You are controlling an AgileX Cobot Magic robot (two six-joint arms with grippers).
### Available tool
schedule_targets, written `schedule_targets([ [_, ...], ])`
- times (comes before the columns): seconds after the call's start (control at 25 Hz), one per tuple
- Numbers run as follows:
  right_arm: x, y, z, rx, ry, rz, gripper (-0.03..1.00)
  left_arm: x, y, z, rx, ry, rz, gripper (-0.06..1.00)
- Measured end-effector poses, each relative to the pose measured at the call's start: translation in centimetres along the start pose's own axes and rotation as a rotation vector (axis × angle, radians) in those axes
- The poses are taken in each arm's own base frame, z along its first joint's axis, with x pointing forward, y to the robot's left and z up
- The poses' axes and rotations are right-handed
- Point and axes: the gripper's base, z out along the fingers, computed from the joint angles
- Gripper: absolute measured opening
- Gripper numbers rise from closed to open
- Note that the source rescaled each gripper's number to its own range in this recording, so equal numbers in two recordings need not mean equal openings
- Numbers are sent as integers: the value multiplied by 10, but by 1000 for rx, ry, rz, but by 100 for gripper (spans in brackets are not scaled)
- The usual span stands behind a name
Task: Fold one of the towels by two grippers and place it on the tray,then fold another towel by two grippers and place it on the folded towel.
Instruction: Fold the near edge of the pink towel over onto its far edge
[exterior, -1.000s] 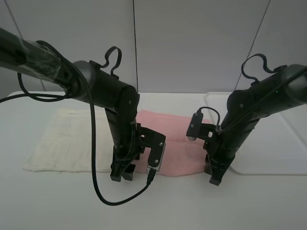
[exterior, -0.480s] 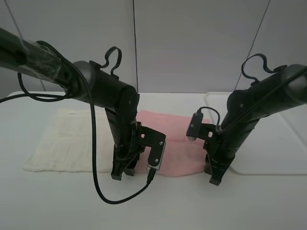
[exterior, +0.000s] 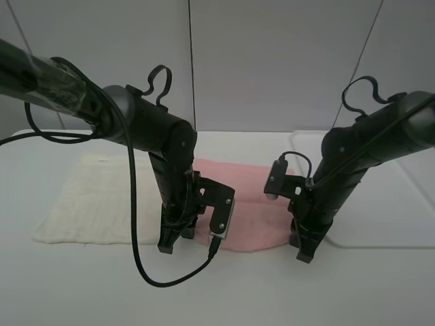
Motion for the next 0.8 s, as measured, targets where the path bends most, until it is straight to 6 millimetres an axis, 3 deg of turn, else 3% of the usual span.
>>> schedule_targets([
  [0.36,1,3,-12,-86,60,23,0,1,-7,-17,54,17,-48,1],
  [0.8,7,12,-75,-38,-21,41,0,0,-16,-70,35,-3,-174,1],
])
